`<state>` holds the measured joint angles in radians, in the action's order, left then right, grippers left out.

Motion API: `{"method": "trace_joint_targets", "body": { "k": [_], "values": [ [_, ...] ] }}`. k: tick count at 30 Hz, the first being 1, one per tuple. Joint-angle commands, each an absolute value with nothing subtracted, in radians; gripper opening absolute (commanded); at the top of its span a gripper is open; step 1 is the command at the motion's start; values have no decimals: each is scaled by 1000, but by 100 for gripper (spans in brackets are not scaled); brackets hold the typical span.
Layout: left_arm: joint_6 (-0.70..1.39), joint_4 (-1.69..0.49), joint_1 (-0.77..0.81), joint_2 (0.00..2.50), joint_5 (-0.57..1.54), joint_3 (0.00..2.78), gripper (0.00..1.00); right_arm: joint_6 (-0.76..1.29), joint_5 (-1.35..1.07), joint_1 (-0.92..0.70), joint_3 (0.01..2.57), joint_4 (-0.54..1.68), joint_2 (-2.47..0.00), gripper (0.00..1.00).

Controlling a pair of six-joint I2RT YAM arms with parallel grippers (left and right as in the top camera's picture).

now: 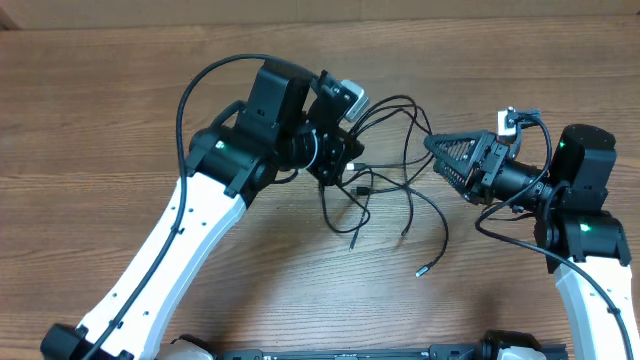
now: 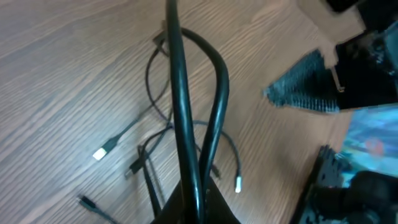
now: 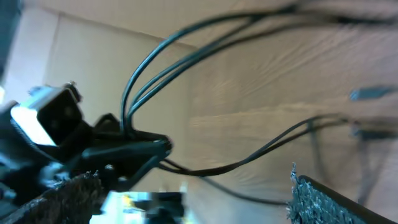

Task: Untangle cables

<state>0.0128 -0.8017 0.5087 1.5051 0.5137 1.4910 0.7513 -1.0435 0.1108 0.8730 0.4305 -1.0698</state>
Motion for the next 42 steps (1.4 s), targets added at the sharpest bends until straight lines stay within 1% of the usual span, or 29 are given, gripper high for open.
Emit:
{"method": "trace_joint_targets", "body": {
  "k": [1,2,3,6,13,14,15,16,20,29,30,32,38,39,40,42],
  "values": [
    [87,-742,516,1541,656,1501,4,1014,-1072,112,886,423,-1057,93],
    [88,-733,523,1545,656,1501,4,1039,-1072,112,886,423,-1057,91],
    [91,-727,533,1549,648,1501,4,1080,-1072,112,886,423,-1057,87],
    [94,-709,566,1550,628,1501,4,1130,-1071,112,886,417,-1057,73],
    [120,-702,649,1550,513,1501,4,1130,-1067,112,886,393,-1057,71],
    [121,-700,661,1551,493,1501,4,1130,-1067,112,886,393,-1057,69],
    [121,-698,670,1551,485,1501,4,1130,-1063,112,886,393,-1057,63],
    [121,-696,675,1551,487,1501,4,1130,-1059,112,886,393,-1057,58],
    [139,-694,686,1551,487,1501,4,1130,-1056,112,886,393,-1057,47],
    [134,-698,722,1551,491,1501,4,1130,-1048,112,886,393,-1057,45],
    [134,-698,733,1551,490,1501,4,1130,-1048,112,886,393,-1057,42],
    [134,-698,743,1551,486,1501,4,1130,-1048,112,886,388,-1057,40],
    [134,-703,747,1551,483,1501,4,1130,-1048,112,886,370,-1057,29],
    [134,-704,747,1551,483,1501,4,1130,-1048,112,886,370,-1057,24],
    [134,-706,747,1551,483,1501,4,1130,-1048,112,886,370,-1057,23],
    [134,-706,747,1551,483,1501,4,1130,-1045,112,886,370,-1057,16]
  ]
}}
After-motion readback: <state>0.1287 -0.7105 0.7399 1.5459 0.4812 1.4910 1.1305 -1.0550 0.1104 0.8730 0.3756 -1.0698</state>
